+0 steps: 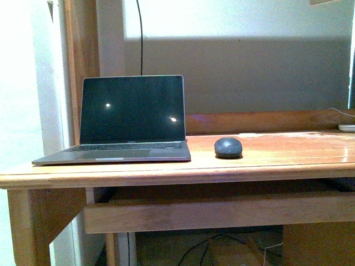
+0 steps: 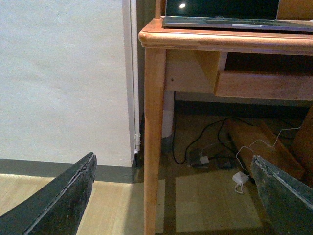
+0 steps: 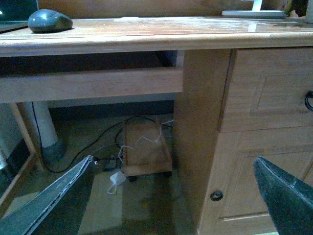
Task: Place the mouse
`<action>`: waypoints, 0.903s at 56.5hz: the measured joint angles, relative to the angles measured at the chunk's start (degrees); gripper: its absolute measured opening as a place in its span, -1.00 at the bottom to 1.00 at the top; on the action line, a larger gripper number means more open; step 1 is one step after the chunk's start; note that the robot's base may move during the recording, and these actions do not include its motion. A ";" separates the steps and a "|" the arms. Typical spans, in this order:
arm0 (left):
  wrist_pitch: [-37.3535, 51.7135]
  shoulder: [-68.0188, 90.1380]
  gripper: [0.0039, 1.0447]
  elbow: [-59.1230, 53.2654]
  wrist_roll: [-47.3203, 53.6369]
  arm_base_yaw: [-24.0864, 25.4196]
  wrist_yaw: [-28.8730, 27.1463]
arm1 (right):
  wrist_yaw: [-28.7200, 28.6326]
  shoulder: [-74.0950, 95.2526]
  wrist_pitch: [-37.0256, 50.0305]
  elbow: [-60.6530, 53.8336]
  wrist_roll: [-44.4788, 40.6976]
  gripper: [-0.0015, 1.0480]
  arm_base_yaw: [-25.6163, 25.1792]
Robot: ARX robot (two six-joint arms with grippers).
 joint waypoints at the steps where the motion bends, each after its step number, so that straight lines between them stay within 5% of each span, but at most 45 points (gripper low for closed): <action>1: 0.00 0.00 0.86 0.00 0.00 0.00 0.00 | 0.00 0.00 0.00 0.00 0.00 0.86 0.00; 51: 0.00 0.00 0.86 0.00 0.00 0.00 0.00 | 0.00 0.00 0.00 0.00 0.00 0.86 0.00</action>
